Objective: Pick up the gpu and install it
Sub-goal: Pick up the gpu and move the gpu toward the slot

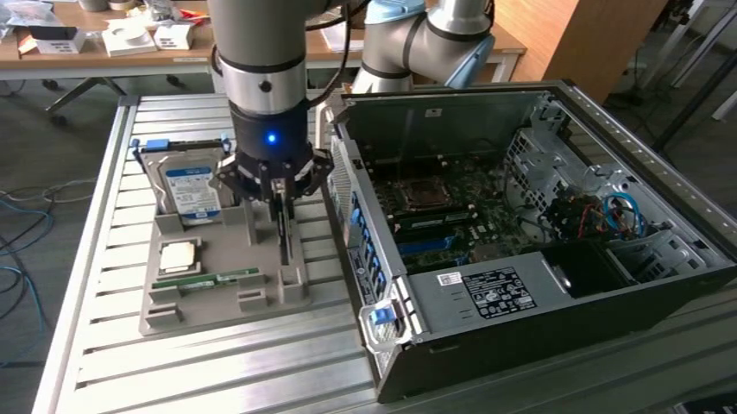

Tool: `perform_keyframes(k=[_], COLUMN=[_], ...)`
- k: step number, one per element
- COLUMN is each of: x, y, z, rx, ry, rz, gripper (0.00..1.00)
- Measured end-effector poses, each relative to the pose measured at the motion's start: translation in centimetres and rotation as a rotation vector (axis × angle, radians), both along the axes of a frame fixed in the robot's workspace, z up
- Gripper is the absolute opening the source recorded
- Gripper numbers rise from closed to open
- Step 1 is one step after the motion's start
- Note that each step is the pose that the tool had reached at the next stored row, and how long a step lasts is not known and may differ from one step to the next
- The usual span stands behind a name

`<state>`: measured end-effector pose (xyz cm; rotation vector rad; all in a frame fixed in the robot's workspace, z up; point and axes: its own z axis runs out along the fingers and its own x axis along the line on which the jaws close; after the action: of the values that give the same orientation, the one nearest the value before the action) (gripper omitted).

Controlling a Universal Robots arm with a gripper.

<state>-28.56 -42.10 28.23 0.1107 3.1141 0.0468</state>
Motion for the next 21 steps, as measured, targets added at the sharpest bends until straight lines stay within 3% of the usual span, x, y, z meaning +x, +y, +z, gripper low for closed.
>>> perform_keyframes(k=[8, 21], x=[0.0, 0.0], y=[0.0, 0.0], z=[2.22, 7.93], rx=[0.0, 0.0], ry=[0.0001, 0.0001], rz=[0.016, 0.021], gripper=[0.26, 0.26])
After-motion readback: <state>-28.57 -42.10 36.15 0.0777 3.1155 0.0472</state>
